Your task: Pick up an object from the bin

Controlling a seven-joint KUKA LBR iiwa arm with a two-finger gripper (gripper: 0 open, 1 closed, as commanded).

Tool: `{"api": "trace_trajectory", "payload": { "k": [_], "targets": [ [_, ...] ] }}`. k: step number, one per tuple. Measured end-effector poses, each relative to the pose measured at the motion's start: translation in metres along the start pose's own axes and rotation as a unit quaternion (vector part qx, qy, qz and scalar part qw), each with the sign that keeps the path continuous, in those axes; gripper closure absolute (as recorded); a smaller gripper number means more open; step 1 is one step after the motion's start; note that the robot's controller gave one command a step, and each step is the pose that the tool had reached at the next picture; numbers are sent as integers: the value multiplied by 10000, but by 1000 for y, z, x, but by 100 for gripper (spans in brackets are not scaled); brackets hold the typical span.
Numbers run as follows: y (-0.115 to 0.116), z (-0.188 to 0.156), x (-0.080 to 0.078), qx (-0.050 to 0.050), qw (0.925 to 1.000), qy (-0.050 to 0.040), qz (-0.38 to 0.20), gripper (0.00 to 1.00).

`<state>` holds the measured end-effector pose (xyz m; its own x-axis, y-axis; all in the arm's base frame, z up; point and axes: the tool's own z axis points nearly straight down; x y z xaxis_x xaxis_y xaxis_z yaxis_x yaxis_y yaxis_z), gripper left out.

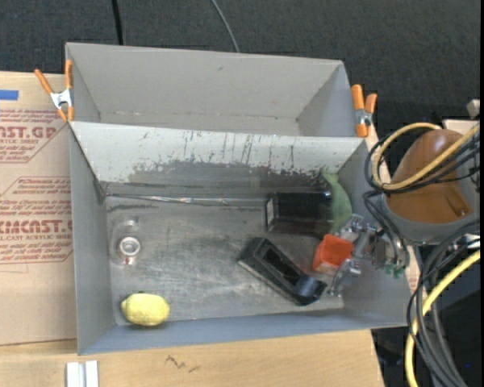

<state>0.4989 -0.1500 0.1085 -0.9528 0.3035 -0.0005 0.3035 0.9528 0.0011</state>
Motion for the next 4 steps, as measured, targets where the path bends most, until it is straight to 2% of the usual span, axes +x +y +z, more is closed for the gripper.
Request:
{"api": "trace_trajectory", "payload": {
  "k": [2,4],
  "targets": [
    [0,-15,1,1,10000,14,2,100],
    [0,-30,0,0,10000,-10,0,100]
  ]
}}
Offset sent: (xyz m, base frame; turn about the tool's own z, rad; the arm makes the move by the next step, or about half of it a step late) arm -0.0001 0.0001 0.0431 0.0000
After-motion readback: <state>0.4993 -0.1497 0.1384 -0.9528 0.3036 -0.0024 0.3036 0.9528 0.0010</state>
